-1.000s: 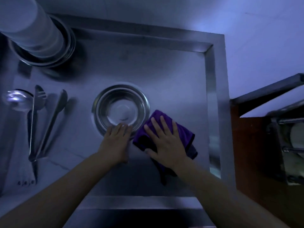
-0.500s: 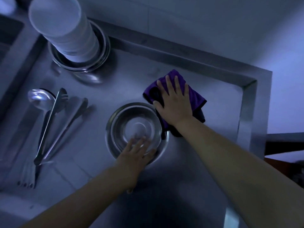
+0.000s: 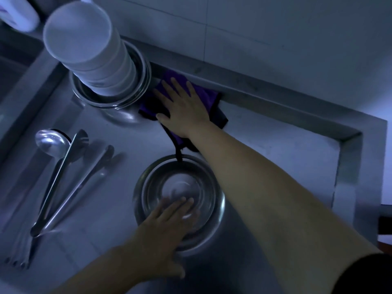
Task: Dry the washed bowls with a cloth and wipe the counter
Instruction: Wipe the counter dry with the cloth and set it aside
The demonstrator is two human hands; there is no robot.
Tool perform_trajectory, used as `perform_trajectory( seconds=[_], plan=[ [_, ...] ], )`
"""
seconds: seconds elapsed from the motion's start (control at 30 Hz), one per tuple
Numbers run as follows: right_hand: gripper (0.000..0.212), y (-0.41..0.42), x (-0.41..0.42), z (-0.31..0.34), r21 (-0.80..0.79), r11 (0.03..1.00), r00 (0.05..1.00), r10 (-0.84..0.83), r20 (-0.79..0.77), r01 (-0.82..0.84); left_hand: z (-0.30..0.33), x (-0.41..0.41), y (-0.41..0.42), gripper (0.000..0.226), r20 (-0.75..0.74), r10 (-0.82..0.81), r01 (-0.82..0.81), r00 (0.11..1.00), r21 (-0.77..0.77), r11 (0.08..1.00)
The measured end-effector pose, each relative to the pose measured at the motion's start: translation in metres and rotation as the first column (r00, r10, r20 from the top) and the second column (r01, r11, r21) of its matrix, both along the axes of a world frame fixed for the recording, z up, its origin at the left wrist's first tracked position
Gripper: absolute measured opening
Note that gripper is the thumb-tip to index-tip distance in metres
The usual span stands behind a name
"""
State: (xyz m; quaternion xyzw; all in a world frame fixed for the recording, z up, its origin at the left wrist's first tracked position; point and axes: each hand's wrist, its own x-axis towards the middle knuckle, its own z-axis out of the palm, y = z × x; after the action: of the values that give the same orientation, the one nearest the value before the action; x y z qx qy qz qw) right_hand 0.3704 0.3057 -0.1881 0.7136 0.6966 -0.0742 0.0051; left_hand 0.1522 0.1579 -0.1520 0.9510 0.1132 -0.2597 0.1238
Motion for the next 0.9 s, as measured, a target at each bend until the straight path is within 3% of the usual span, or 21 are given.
perform_trajectory(
  seconds=[0.13,0.37,0.53,0.67,0.8,0.9],
  plan=[
    [0.064,-0.025,0.018,0.001,0.045,0.997,0.998,-0.056,-0.009,0.057,0.011,0.039,0.018,0.095,0.127,0.109,-0.124,0.986,0.110,0.986],
    [0.067,-0.114,0.084,0.004,0.063,0.980,0.977,-0.195,0.086,0.190,-0.002,0.103,0.014,0.106,0.172,0.052,-0.079,0.984,0.155,0.985],
    [0.070,-0.190,0.132,0.006,0.059,0.940,0.931,-0.340,0.132,0.335,0.002,0.129,-0.014,0.110,0.071,0.018,-0.026,0.997,0.123,0.992],
    [0.072,-0.239,0.158,0.011,0.054,0.846,0.832,-0.532,0.159,0.531,0.007,0.137,-0.023,0.114,0.016,0.042,-0.044,0.999,0.134,0.990],
    [0.075,-0.262,0.144,0.011,0.004,0.737,0.732,-0.671,0.114,0.675,0.006,0.137,-0.024,0.115,0.008,0.069,-0.069,0.998,0.113,0.991],
    [0.075,-0.287,0.110,0.013,-0.034,0.730,0.730,-0.679,0.069,0.682,0.006,0.135,-0.025,0.116,0.019,0.091,-0.093,0.996,0.081,0.992]
  ],
)
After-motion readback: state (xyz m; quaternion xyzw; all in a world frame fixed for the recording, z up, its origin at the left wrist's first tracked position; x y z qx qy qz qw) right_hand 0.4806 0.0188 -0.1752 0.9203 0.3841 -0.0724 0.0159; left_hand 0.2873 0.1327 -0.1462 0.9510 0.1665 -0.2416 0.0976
